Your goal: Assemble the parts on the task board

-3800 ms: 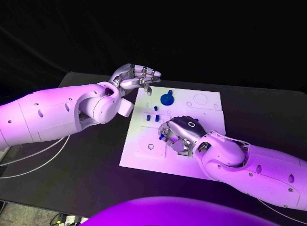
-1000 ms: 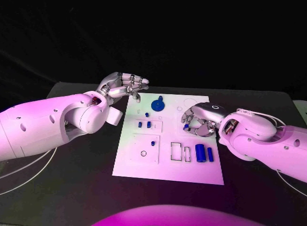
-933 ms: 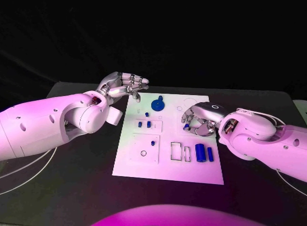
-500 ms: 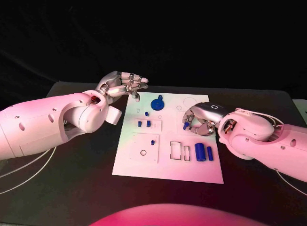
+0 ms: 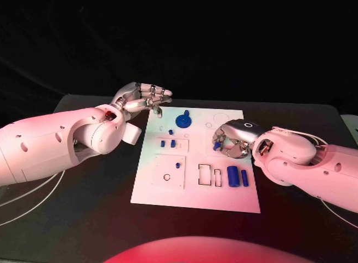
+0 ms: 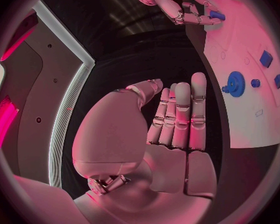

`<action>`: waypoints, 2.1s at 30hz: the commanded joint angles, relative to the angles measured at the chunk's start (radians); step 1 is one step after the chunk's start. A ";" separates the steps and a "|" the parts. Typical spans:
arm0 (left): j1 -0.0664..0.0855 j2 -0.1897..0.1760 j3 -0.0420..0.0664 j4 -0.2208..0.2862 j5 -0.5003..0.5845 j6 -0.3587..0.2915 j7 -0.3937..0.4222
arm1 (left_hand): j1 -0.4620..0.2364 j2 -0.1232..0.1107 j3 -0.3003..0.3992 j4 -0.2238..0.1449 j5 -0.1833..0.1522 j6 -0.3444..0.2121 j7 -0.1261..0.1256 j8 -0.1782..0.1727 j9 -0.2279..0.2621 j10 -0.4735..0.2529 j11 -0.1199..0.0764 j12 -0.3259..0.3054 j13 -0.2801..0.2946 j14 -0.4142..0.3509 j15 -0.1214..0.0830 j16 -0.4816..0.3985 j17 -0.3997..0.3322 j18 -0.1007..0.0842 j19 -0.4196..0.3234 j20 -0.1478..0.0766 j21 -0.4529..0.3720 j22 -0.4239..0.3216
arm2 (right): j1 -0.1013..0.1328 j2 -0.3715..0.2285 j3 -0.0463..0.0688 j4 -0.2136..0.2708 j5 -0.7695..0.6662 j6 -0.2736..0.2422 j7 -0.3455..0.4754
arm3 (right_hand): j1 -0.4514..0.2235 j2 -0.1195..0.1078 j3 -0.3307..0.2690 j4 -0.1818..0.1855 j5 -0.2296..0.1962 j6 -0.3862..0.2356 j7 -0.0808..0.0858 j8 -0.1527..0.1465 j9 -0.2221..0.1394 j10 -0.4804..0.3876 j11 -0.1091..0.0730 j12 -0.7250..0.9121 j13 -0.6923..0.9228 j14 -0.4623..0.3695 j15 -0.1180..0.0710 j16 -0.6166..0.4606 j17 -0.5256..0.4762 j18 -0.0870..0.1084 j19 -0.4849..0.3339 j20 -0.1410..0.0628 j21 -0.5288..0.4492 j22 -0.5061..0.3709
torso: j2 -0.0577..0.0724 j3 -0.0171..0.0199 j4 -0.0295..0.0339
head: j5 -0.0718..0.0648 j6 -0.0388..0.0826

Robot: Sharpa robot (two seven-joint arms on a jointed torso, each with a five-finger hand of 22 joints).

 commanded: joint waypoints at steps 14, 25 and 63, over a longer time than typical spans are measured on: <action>0.001 0.001 0.001 0.002 0.004 0.012 0.006 | -0.007 0.008 -0.005 0.004 -0.001 -0.006 0.001 0.001 0.001 -0.007 0.002 0.006 0.001 -0.005 0.001 0.004 -0.001 0.015 0.000 0.004 -0.007 -0.001 | -0.005 -0.019 0.002 0.032 0.034 -0.109 -0.036 | 0.000 0.017 0.013 -0.003 -0.001 0.042 -0.013 0.030 0.017 0.038 -0.013 0.007 0.006 0.035 -0.019 0.009 0.006 -0.025 0.052 -0.013 0.040 0.191 | -0.001 -0.0003 0.0000 | -0.001 0.001; 0.001 0.005 0.001 -0.001 0.004 0.012 0.007 | -0.007 0.008 -0.005 0.004 -0.001 -0.006 0.001 0.001 0.001 -0.008 0.002 0.006 0.001 -0.005 0.001 0.004 -0.001 0.015 0.001 0.003 -0.007 -0.002 | 0.015 -0.079 0.019 0.133 0.115 -0.150 -0.038 | -0.009 0.017 0.012 0.001 -0.001 0.045 -0.015 0.035 0.022 0.042 -0.014 0.004 0.006 0.036 -0.021 0.010 0.007 -0.026 0.052 -0.015 0.042 0.192 | -0.002 -0.0001 -0.0007 | 0.000 0.003; 0.001 0.034 0.000 -0.014 0.007 0.010 0.005 | -0.006 0.014 -0.003 0.004 0.000 -0.006 0.001 0.002 0.001 -0.010 0.002 0.010 0.002 -0.005 0.000 0.006 -0.003 0.015 0.002 0.003 -0.008 -0.002 | -0.128 0.202 -0.017 0.089 0.009 -0.185 -0.012 | -0.009 0.016 0.014 -0.002 0.008 0.042 -0.013 0.037 0.026 0.044 -0.014 0.000 0.006 0.036 -0.021 0.009 0.005 -0.025 0.052 -0.017 0.039 0.192 | 0.000 0.0009 0.0001 | 0.056 -0.004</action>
